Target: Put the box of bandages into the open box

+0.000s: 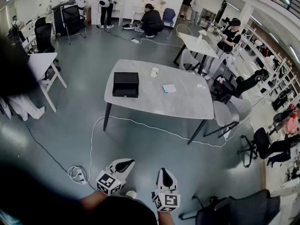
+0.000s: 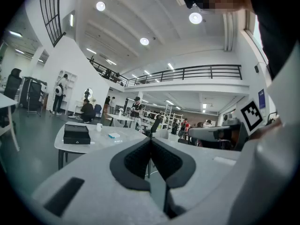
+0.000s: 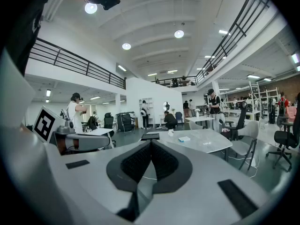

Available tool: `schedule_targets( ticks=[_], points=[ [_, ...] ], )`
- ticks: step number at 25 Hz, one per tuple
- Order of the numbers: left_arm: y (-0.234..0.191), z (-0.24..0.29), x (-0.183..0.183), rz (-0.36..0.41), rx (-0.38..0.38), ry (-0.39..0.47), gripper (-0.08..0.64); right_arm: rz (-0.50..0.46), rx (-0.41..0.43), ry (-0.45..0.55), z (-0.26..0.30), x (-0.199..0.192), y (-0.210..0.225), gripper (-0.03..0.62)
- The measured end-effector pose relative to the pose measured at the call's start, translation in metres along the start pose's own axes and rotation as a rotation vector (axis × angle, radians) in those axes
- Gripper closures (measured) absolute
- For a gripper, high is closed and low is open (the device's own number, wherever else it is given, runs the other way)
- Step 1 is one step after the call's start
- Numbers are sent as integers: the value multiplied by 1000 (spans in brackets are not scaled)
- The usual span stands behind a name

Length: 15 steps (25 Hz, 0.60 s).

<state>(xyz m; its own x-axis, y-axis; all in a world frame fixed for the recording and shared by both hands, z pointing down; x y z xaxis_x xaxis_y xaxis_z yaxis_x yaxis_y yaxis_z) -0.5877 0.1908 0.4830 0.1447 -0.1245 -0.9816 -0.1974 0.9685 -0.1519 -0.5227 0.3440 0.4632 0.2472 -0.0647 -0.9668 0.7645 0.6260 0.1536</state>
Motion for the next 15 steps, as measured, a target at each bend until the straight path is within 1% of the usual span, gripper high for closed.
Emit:
schedule_targets(
  ticks=[4, 6, 8, 10, 12, 15],
  points=[
    [14, 14, 1, 23, -9, 12, 545, 25, -13, 45, -10, 12, 19, 581],
    [22, 19, -2, 19, 2, 11, 545, 15, -21, 24, -18, 10, 30, 580],
    [27, 27, -6, 11, 12, 12, 545, -20, -32, 0, -25, 5, 41, 580],
    [30, 40, -7, 16, 11, 6, 545, -16, -50, -9, -29, 0, 57, 580],
    [35, 53, -9, 22, -8, -12, 545, 22, -83, -13, -34, -3, 76, 580],
    [37, 76, -11, 30, -61, -30, 545, 62, -124, -13, -34, -7, 97, 580]
  ],
)
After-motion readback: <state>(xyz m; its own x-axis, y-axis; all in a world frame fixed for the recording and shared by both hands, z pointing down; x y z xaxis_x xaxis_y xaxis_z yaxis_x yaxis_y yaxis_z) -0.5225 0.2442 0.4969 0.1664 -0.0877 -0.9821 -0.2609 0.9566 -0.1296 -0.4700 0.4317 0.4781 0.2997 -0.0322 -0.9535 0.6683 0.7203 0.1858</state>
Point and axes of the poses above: the fingertips, and each gripper's own axes: z forward along the fingers, y to its right, x out of its top, the point moved 3 cm from there along -z, backward along the fingers, and after that the axes turned 4 degrees about z, right-handed, at the moved point
